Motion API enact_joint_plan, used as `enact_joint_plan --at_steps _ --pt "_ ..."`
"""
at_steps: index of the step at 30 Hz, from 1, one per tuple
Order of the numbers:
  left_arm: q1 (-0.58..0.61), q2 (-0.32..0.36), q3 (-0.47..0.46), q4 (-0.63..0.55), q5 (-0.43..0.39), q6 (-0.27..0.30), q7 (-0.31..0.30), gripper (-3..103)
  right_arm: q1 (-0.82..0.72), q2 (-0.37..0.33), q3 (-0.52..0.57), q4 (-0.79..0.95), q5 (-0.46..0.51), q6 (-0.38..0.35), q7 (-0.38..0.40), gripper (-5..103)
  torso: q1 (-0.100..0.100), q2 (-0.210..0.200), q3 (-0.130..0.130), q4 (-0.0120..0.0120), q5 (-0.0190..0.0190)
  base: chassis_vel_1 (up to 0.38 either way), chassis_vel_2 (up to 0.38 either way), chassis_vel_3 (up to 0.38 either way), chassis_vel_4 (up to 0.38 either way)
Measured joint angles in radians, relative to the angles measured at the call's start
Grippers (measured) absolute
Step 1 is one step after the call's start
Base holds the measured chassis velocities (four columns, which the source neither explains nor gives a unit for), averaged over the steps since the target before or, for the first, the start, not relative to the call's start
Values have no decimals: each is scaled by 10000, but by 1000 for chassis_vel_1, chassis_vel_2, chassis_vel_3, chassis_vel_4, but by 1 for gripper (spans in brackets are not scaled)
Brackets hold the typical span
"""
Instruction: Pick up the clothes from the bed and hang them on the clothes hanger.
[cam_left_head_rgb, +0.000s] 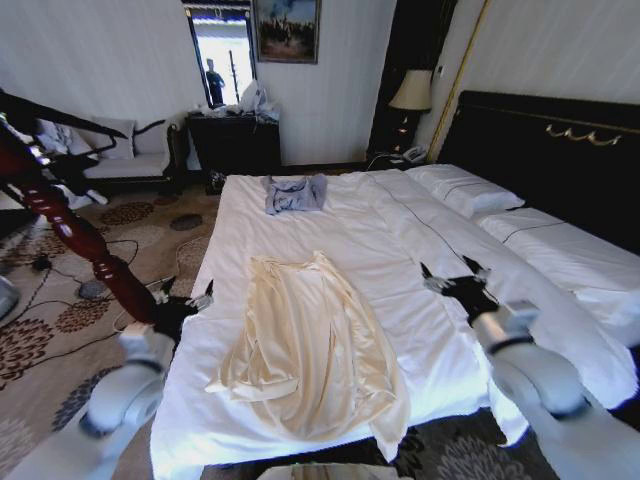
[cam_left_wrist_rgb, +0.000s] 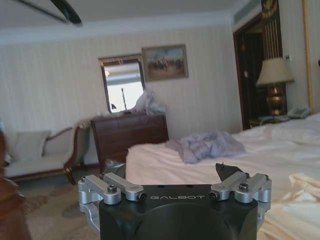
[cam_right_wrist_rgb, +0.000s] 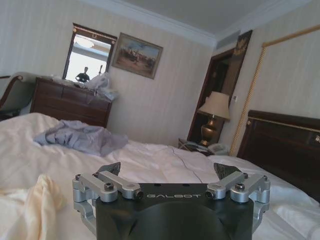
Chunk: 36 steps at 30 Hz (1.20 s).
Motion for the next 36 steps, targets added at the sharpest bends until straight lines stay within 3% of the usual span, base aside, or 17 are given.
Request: enact_joint_plan --at_steps 4,8,12,27,36 --pt "1062 -511 -583 -523 367 -481 287 100 -904 650 339 598 -731 446 -258 100 1 0 1 -3 -2 0 0 0 0" --pt "1978 -1598 -1202 -867 667 -1246 838 100 -1595 1863 323 1319 -1851 1014 -636 100 1 0 1 0 -4 0 0 0 0" --pt "2371 -2197 -1321 -974 716 -1581 1131 100 -1809 2603 92 1582 -2091 1159 -710 100 2 -1 1 1 -3 0 0 0 0" --pt "2881 -2399 -666 -468 932 -1631 1224 100 -2096 3287 -205 1323 -1917 1083 -575 100 4 -2 3 0 -4 0 0 0 0" --pt "3597 -1969 1266 910 379 -1659 1661 100 -2097 3552 -523 575 -1401 725 -265 100 3 -3 3 3 -4 0 0 0 0"
